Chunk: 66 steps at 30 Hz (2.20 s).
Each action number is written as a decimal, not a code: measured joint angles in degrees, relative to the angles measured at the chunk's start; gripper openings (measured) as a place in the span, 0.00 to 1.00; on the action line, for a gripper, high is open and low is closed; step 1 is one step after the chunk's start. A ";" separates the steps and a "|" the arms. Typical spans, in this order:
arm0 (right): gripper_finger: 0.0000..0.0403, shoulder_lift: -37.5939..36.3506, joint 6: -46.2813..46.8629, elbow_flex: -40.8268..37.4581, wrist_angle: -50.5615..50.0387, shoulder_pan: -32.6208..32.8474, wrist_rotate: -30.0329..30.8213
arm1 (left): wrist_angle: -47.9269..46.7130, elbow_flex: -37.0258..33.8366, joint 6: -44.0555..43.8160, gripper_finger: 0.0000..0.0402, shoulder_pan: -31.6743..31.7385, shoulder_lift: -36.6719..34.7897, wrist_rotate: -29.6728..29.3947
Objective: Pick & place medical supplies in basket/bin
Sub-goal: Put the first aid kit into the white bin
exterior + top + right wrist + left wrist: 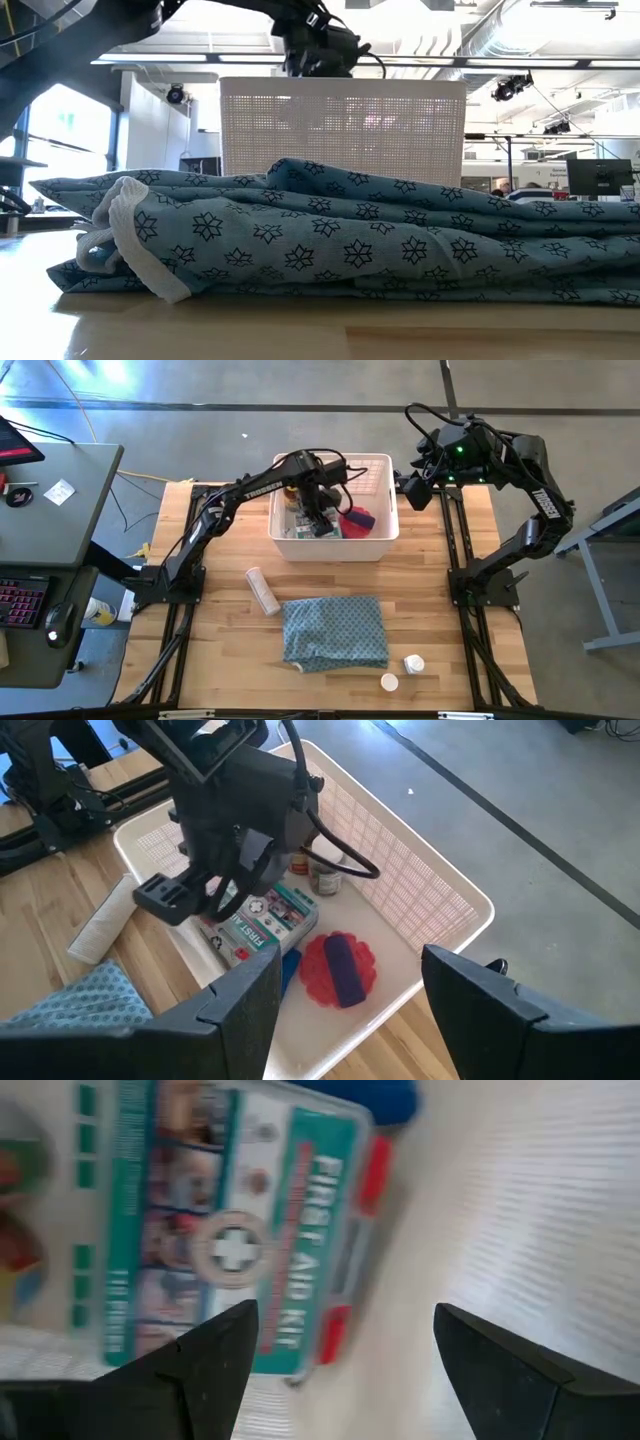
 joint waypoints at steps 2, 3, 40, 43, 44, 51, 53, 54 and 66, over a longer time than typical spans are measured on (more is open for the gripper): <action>0.58 0.00 0.00 0.00 0.00 0.01 0.00 | 0.00 0.00 -0.07 0.83 0.02 0.00 -0.73; 0.58 0.00 -0.02 0.00 0.00 0.00 -0.04 | 0.00 0.00 -0.07 0.83 0.02 0.00 -0.82; 0.58 0.01 1.01 -0.02 0.03 0.00 -0.87 | 22.44 -8.83 -13.27 0.83 -0.92 0.91 -10.78; 0.58 0.02 1.01 -0.02 0.04 0.02 -0.87 | 21.40 -8.83 -10.90 0.83 -1.85 0.91 -11.07; 0.58 0.02 1.01 -0.02 0.04 0.00 -0.87 | 20.55 -8.83 -9.77 0.83 -2.18 0.90 -11.41; 0.58 0.00 0.64 -0.02 0.04 0.00 -0.85 | 14.18 -8.85 -4.75 0.83 -3.77 0.90 -13.72; 0.58 0.02 0.46 -0.02 0.04 0.00 -0.83 | 13.69 -8.74 -4.55 0.83 -4.12 0.90 -13.86; 0.58 0.02 0.42 -0.02 0.04 0.02 -0.83 | 12.95 -8.51 -4.54 0.83 -4.15 0.90 -13.88; 0.58 0.02 -0.05 -0.02 0.04 0.01 -0.83 | 18.87 -2.52 -6.84 0.83 -4.17 0.87 -14.92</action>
